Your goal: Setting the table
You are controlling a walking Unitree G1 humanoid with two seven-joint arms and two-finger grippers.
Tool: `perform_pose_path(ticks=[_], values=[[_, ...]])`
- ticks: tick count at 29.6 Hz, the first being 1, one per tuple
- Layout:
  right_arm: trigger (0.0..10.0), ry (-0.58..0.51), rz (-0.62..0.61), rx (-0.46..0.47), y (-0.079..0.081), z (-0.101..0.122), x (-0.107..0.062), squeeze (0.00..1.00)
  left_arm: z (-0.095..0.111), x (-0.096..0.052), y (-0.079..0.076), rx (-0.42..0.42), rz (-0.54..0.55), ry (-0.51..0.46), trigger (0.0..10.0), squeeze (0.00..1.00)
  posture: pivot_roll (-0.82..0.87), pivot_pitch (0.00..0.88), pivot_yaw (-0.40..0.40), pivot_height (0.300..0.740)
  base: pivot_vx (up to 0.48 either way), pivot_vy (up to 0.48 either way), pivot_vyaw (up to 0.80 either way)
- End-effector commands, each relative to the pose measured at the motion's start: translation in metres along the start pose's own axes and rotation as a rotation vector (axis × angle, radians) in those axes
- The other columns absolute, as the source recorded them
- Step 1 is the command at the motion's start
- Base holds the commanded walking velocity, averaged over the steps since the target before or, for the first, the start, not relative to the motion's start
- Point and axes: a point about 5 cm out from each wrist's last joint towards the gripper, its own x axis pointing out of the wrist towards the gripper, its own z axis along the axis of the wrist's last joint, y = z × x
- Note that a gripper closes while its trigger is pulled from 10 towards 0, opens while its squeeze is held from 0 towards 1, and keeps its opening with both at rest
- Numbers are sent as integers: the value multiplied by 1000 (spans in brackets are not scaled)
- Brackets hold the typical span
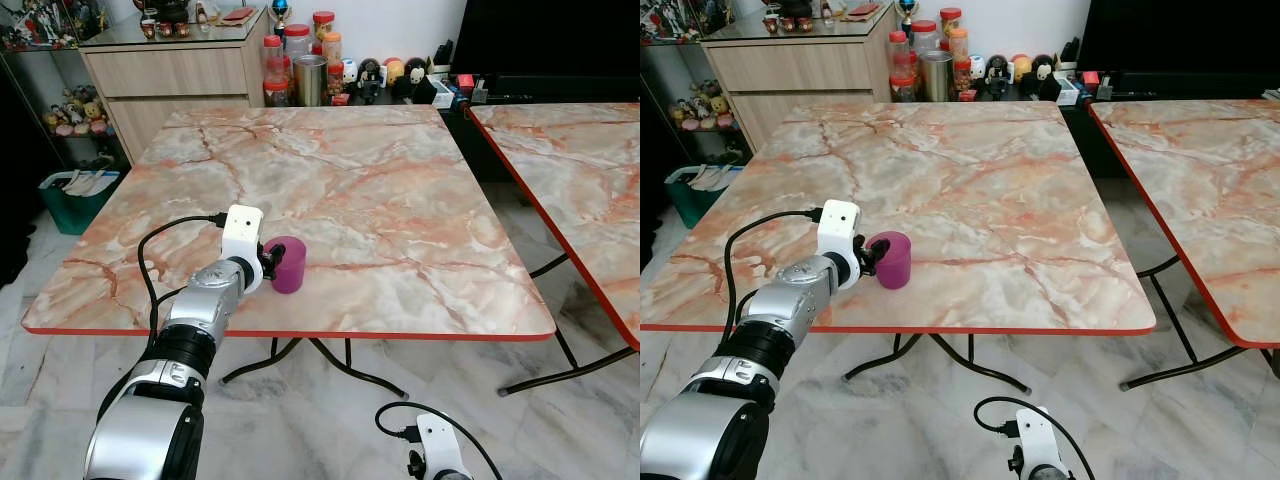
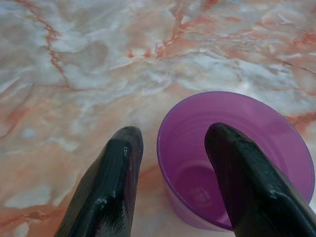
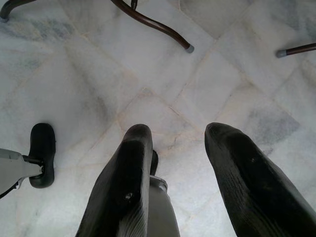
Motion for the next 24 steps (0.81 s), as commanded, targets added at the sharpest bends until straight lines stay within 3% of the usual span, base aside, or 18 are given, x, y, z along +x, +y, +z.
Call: perform_pose_path(ticks=[1, 3, 4, 5, 6, 7, 8, 24], values=[[10000, 1, -3, 0, 1, 1, 0, 0, 2, 1, -1, 33, -6, 11, 10000, 0, 77, 0, 25, 740, 0, 0, 0], [10000, 1, -2, -2, 1, 1, 0, 0, 1, 2, -1, 32, -10, 14, 9569, 0, 77, 0, 25, 740, 0, 0, 0], [10000, 0, -2, -2, 1, 1, 0, 0, 1, 2, -2, 32, -11, 15, 6039, 0, 77, 0, 25, 740, 0, 0, 0], [10000, 0, -2, -2, 1, 2, 0, 0, 1, 2, -2, 32, -12, 16, 6039, 0, 77, 0, 25, 740, 0, 0, 0], [10000, 0, -3, -2, 1, 2, 0, 0, 1, 2, -2, 32, -14, 16, 4235, 0, 77, 0, 25, 740, 0, 0, 0], [10000, 0, -3, -2, 1, 2, 0, 0, 1, 2, -3, 33, -18, 17, 1804, 0, 75, 0, 26, 740, 0, 0, 0], [10000, 0, -4, -2, 1, 2, 0, 0, 1, 2, -3, 33, -20, 17, 157, 0, 74, 0, 25, 740, 0, 0, 0], [10000, 0, -7, 2, 0, 2, 0, 0, 2, 1, -4, 45, -41, 19, 0, 0, 77, 0, 24, 740, 0, 0, 0]])
